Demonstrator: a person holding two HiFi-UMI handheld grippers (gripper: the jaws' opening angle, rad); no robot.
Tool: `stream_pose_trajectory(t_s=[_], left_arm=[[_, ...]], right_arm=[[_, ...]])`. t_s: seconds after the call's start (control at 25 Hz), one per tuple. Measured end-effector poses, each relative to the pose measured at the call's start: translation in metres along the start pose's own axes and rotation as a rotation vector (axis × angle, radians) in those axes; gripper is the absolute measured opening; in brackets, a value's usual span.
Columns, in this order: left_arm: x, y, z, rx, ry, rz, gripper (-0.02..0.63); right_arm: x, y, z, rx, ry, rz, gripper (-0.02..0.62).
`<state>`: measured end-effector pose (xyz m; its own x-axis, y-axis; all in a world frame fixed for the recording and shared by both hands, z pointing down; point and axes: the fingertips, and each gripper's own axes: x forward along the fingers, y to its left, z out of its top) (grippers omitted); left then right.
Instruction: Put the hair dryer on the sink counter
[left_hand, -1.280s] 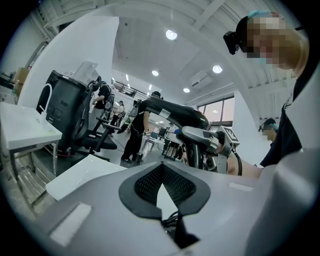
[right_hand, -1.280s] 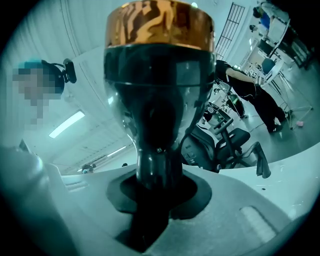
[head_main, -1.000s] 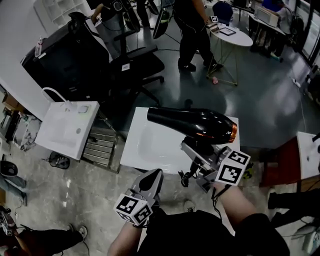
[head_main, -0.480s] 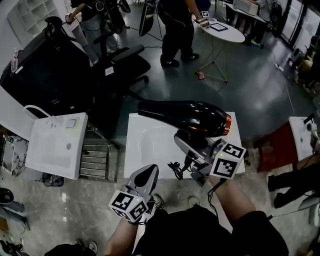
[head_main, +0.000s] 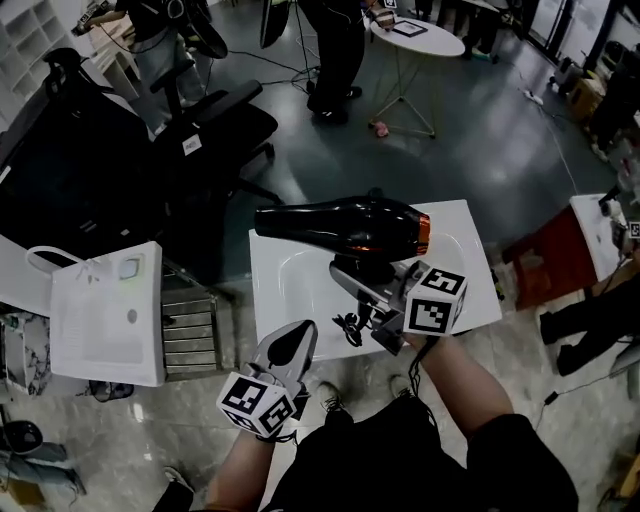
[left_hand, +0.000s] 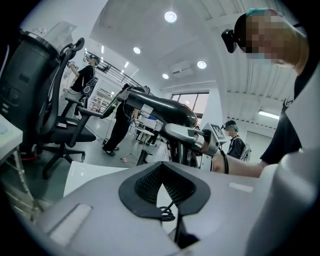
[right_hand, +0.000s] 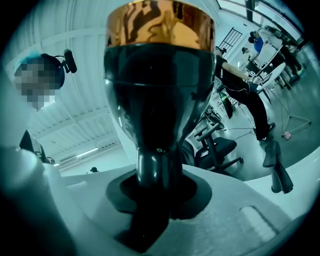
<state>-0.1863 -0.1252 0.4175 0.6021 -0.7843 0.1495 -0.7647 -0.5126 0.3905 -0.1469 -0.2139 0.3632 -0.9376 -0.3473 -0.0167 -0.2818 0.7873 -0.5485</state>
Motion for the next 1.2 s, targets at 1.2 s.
stream_pose_trajectory(t_s=[1.2], left_arm=[[0.015,0.071,-0.044,-0.029,0.058,-0.109,0.003]], right_arm=[[0.091,-0.118,-0.127,0.236,0.196,-0.064,0.091]])
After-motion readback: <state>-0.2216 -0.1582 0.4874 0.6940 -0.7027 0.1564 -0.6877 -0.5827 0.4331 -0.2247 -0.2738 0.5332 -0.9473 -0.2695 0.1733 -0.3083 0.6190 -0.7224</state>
